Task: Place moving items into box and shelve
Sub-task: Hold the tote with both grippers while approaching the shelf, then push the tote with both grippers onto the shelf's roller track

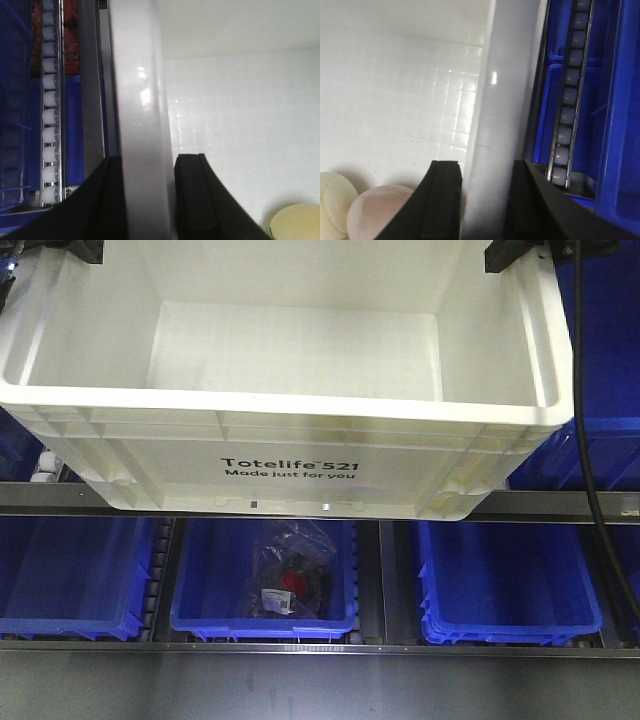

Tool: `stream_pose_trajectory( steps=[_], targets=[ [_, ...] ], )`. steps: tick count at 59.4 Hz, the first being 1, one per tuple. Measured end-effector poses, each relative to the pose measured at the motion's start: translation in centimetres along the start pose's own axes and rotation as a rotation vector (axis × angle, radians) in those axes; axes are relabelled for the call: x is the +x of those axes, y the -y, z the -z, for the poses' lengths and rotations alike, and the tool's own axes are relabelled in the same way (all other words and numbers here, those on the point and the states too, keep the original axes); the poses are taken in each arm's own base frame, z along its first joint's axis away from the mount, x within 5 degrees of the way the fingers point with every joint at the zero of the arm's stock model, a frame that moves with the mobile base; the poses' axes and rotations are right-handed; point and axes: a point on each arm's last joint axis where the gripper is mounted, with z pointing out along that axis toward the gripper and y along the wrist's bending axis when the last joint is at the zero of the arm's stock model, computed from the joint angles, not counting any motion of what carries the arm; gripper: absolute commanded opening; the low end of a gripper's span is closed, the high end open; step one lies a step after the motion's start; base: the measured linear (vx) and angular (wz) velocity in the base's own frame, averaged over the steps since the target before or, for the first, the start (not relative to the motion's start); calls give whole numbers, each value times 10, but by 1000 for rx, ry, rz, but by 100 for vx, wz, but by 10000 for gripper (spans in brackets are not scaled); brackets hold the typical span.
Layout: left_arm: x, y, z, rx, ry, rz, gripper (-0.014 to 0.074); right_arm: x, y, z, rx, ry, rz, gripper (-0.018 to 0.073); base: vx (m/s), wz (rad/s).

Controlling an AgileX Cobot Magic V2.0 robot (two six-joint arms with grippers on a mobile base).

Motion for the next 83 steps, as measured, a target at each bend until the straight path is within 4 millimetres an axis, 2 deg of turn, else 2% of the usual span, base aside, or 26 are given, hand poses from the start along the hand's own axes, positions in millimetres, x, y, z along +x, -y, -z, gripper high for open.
stream_pose_trajectory(
  steps=[41, 54, 61, 69, 83],
  targets=[
    [-2, 0, 0, 1, 17, -1, 2, 0, 0, 0, 0, 0, 0, -5, 0, 0],
    [-2, 0, -1, -4, 24, -5, 2, -1, 1, -13, 4, -27, -1, -3, 0, 0],
    [-1, -1, -8, -16, 45, -17, 2, -3, 2, -29, 5, -56, 9, -1, 0, 0],
    [6, -3, -27, -43, 48, -41, 2, -6, 4, -52, 2, -65, 23, -2, 0, 0],
    [17, -2, -54, -45, 94, -12, 2, -12, 7, -58, 20, -13, 44, -2, 0, 0]
  ],
)
